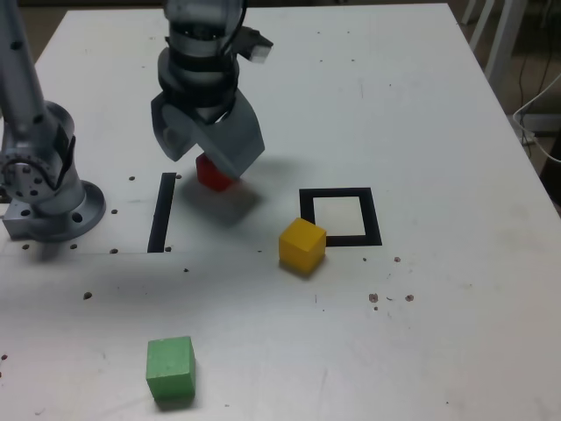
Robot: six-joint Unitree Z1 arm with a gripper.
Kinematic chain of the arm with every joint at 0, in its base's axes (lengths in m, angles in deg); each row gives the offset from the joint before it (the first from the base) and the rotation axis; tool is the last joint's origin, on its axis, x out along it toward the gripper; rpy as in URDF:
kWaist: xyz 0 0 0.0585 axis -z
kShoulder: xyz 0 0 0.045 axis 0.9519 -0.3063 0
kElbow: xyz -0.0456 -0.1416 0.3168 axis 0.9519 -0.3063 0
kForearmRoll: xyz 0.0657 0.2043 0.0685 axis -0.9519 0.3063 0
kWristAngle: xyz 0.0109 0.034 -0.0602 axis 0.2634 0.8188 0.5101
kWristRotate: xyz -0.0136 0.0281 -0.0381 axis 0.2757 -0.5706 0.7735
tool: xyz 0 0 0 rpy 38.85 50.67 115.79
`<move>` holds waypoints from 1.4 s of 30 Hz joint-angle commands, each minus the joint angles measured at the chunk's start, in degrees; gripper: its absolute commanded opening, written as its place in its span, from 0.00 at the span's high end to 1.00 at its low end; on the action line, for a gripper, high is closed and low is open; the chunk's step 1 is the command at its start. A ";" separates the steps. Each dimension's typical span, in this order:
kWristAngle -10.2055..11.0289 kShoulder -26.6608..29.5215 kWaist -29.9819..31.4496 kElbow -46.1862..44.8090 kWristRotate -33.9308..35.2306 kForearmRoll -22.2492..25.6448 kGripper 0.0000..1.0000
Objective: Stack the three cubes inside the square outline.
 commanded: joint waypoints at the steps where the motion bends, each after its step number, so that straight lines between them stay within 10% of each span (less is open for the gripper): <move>1: 0.10 -1.04 -0.68 0.59 -0.34 -0.26 0.07; 17: -1.08 -5.44 -2.83 1.20 -1.08 -2.87 0.16; 31: -1.57 -6.04 -3.41 0.75 -0.43 -4.34 0.68; 42: -1.87 -5.73 -3.41 0.56 -0.43 -4.04 0.70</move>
